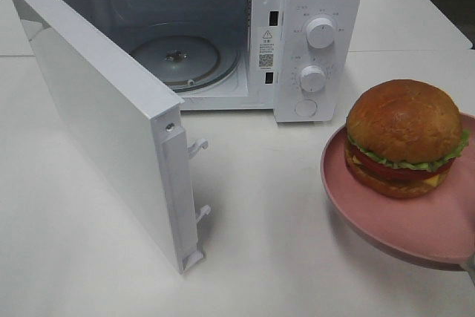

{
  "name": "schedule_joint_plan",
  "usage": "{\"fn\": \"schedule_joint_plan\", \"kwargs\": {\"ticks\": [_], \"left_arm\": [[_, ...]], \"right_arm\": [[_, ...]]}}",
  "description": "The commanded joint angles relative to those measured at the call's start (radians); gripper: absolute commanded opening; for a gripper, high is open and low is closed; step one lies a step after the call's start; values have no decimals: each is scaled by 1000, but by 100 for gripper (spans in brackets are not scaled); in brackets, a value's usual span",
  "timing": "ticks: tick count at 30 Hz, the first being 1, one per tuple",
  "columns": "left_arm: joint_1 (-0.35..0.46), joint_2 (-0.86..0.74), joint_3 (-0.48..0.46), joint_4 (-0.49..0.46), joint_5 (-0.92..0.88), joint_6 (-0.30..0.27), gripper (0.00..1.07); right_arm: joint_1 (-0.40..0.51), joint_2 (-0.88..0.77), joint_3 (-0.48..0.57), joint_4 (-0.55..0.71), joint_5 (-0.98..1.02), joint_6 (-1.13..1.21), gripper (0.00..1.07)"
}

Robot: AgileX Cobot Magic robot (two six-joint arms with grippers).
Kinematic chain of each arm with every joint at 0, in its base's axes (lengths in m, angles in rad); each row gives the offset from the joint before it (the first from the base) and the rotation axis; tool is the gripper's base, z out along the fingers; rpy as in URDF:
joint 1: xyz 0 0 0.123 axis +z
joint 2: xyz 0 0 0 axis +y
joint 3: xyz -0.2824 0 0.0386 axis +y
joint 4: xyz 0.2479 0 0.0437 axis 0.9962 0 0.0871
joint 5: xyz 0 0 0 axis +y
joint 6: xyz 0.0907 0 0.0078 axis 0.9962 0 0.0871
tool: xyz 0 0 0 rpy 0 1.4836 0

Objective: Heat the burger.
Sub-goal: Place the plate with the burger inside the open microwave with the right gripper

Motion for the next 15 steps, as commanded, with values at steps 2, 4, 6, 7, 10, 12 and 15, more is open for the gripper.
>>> {"fn": "schedule_joint_plan", "kwargs": {"ticks": [2, 4, 6, 7, 10, 12, 15], "left_arm": [[-4, -10, 4, -10, -14, 0, 100], [-4, -10, 4, -10, -14, 0, 100], [-4, -10, 4, -10, -14, 0, 100], [-4, -10, 4, -10, -14, 0, 100], [-4, -10, 4, -10, -14, 0, 100], [-4, -10, 4, -10, -14, 0, 100], [-4, -10, 4, -10, -14, 0, 100]], "right_arm": [[2, -10, -3, -12, -40, -52, 0], [2, -10, -3, 14, -43, -65, 0], [2, -10, -3, 23, -43, -78, 0], [0, -10, -3, 34, -43, -111, 0], [-1, -10, -3, 47, -53, -148, 0], [-1, -10, -4, 52, -61, -148, 0], [-1, -10, -4, 65, -72, -154, 0]]}}
